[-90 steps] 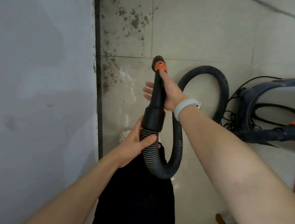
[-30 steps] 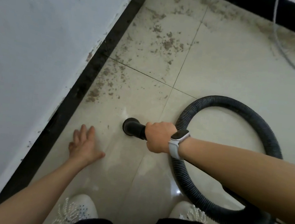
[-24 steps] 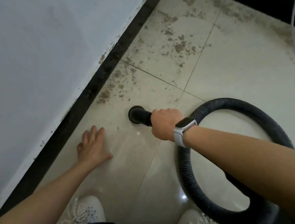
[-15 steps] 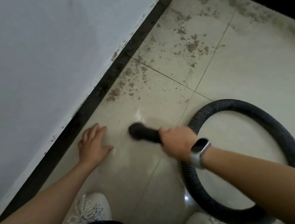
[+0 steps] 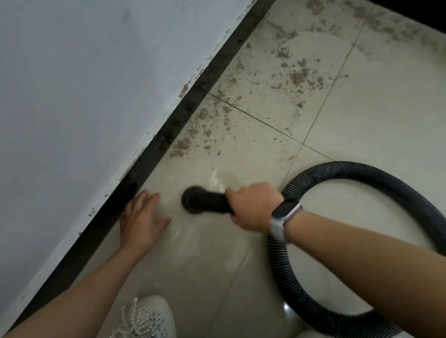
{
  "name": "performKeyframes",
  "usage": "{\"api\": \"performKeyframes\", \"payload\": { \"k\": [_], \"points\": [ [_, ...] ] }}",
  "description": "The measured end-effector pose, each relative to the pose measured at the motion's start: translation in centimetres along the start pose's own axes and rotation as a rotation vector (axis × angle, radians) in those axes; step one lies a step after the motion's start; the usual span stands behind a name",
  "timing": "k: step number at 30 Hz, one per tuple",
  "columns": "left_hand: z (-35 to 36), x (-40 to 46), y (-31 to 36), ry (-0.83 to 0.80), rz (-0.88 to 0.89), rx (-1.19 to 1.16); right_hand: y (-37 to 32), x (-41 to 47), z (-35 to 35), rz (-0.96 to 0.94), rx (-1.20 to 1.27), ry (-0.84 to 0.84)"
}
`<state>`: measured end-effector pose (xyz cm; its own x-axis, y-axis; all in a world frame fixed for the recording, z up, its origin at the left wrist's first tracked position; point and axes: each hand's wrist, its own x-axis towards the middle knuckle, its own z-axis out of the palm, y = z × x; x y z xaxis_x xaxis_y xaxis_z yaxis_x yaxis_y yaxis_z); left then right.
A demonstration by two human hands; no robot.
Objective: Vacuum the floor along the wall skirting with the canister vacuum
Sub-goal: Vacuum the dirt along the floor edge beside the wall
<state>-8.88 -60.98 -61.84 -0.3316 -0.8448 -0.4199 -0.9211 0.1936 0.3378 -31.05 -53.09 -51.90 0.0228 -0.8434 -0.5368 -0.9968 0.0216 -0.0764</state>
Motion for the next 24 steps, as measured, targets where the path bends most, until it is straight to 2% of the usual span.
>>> {"api": "performKeyframes", "payload": {
  "k": [5, 7, 10, 12, 15, 17, 20, 24],
  "points": [
    [-0.2, -0.3, 0.0, -0.106, 0.005, 0.136, 5.4, 1.6, -2.4, 0.329, 0.033, 0.115],
    [-0.2, -0.2, 0.1, -0.112, 0.009, 0.148, 5.0, 0.9, -2.2, 0.311, 0.06, 0.092],
    [-0.3, -0.2, 0.2, -0.107, -0.001, 0.126, 2.6, -0.6, -1.1, 0.151, 0.057, 0.054],
    [-0.3, -0.2, 0.8, -0.079, -0.02, 0.076, 2.3, -0.9, -1.0, 0.123, 0.072, 0.032],
    [0.2, -0.3, 2.5, 0.013, 0.046, -0.02, 4.6, -0.3, -1.9, 0.255, 0.206, -0.001],
    [0.9, -0.3, 4.4, -0.001, 0.134, -0.116, 6.8, 0.2, -2.7, 0.382, 0.375, -0.031],
    [2.5, -1.3, 8.8, -0.201, 0.175, -0.302, 9.6, -0.4, -3.9, 0.548, 0.668, -0.081],
    [5.6, -4.6, 15.2, -0.634, 0.24, -0.492, 11.8, -2.2, -4.5, 0.684, 0.922, -0.062]
  ]
}}
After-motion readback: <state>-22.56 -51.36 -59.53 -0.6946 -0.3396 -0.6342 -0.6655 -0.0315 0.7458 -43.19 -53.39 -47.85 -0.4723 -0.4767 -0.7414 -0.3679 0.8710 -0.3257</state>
